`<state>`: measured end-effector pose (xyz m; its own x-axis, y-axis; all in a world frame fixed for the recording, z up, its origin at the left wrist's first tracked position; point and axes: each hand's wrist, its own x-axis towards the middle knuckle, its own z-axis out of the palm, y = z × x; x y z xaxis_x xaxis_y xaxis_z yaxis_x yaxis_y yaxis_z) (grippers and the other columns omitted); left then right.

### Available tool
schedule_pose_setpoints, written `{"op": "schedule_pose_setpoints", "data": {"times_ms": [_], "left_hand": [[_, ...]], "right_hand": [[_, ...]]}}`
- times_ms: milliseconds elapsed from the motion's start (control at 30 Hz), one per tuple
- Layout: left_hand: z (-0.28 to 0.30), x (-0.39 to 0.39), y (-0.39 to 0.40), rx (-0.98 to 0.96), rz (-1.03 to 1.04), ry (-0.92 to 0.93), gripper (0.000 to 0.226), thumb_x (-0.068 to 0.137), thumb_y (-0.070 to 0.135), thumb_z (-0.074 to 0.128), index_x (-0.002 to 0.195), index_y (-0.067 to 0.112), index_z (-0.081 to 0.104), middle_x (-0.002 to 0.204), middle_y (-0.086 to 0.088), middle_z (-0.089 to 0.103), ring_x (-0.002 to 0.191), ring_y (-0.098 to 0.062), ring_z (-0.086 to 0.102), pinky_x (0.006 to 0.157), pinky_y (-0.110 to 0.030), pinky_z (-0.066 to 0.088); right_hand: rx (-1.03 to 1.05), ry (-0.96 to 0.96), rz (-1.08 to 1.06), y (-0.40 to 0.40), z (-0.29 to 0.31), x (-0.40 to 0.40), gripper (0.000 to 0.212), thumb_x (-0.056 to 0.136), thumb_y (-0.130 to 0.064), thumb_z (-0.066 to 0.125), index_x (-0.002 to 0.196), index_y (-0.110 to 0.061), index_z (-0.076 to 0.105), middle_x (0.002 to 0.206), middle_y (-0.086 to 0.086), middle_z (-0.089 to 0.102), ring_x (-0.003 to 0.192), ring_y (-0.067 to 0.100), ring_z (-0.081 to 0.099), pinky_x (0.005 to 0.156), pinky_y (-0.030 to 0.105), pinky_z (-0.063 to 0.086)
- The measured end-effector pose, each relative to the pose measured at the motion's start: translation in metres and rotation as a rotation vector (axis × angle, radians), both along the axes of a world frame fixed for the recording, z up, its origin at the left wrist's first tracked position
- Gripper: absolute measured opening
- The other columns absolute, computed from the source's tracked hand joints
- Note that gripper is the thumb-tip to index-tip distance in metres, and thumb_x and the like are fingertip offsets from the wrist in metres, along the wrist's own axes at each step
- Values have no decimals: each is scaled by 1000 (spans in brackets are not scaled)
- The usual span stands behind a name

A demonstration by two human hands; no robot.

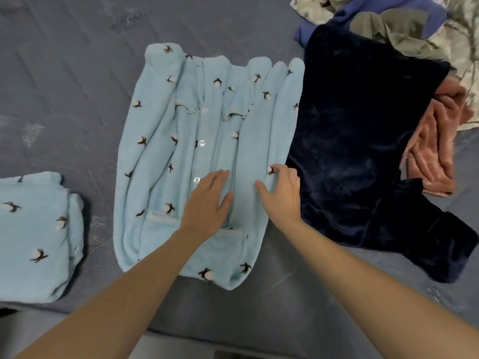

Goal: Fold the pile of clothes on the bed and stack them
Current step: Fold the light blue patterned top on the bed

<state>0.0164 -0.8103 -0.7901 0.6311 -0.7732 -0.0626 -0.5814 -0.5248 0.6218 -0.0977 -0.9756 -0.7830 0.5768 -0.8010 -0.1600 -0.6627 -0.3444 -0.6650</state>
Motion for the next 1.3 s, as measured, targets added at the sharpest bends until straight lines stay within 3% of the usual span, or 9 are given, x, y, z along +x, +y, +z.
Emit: {"op": "schedule_pose_setpoints", "data": {"times_ms": [267,500,633,733,767,833,1033,1133,1300], "left_hand": [[-6,45,-155,-5,141,198,63,108,43,48,164,21,28,166,-1,29,153,-18,28,123,-39,31],[-12,96,-230,-22,214,223,65,106,45,54,162,20,31,157,-3,41,145,-21,38,116,-33,32],[-8,111,-250,-65,232,273,58,103,35,64,154,16,43,147,-5,54,137,-22,49,115,-36,39],[-5,118,-258,-72,263,258,31,104,28,62,132,13,60,112,0,70,100,-7,64,89,-23,46],[-4,119,-259,-89,281,253,19,105,28,60,118,14,62,93,5,67,79,3,59,75,-21,45],[1,119,-261,-130,300,279,12,106,26,58,99,17,56,75,8,54,59,5,49,58,-16,39],[16,110,-274,-163,276,509,8,106,23,56,109,18,51,93,-1,61,72,-10,53,57,-16,42],[25,101,-286,-170,167,623,23,102,21,66,121,24,54,104,-5,70,83,-14,66,68,-21,54],[34,67,-319,-189,3,690,44,98,11,68,137,22,51,85,12,72,78,-3,68,74,-22,54]], "right_hand": [[149,-36,-1,-130,4,88,73,97,-37,66,160,-25,29,157,0,32,144,21,31,110,35,37],[135,-40,-90,-208,11,156,87,90,-39,76,159,-28,26,156,4,34,142,25,31,93,33,38],[232,-45,-168,-230,16,165,79,91,-32,77,155,-22,33,138,7,55,122,27,56,93,41,52],[301,-111,-222,-243,17,163,18,93,-19,68,108,-11,63,95,6,66,82,23,63,75,38,55],[299,-142,-236,-245,18,160,9,93,-15,64,87,-11,57,82,6,58,71,23,55,66,36,49],[335,-203,-255,-248,21,151,19,93,-10,56,78,-14,46,74,7,44,67,21,41,60,34,36],[561,-318,-319,-260,34,106,6,94,-5,47,93,-9,51,87,3,51,78,20,45,63,34,38],[632,-351,-364,-268,37,76,27,90,-1,50,114,-9,58,100,6,63,84,19,56,70,35,46],[684,-422,-478,-278,39,10,39,85,-15,67,121,-25,57,121,4,66,101,19,68,78,36,59]]}}
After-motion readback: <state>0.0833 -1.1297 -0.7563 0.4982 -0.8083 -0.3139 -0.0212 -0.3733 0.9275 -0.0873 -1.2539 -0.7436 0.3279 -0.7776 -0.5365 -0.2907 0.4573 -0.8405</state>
